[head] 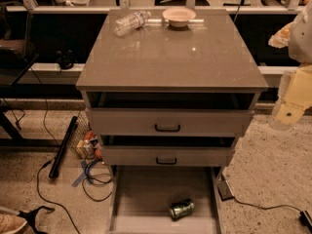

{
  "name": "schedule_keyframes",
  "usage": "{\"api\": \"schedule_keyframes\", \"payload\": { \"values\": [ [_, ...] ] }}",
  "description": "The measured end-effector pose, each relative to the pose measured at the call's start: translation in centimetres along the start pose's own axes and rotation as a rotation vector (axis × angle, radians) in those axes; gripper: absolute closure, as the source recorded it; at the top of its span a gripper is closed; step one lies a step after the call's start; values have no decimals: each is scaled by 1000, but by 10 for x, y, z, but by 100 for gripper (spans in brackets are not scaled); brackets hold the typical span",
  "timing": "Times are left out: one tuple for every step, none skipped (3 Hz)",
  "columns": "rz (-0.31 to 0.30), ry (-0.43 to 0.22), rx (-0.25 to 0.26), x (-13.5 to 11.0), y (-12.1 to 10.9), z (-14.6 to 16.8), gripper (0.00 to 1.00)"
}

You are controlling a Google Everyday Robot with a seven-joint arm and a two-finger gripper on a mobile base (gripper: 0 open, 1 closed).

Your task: Pick green can from bottom drawer and place on counter

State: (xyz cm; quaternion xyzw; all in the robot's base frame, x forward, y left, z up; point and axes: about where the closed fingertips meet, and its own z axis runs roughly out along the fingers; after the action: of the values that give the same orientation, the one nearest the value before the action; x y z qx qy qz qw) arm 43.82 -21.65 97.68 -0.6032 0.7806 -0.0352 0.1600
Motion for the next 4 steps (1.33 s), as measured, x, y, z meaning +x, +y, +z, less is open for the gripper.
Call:
{"api": "schedule_keyframes", "payload": {
  "values": [
    [0,0,0,0,0,0,0],
    [6,-47,-64,3,5,23,0],
    [-9,-138,-144,-1,28,74,0],
    [13,-266,-195,-11,79,156,0]
  ]
}}
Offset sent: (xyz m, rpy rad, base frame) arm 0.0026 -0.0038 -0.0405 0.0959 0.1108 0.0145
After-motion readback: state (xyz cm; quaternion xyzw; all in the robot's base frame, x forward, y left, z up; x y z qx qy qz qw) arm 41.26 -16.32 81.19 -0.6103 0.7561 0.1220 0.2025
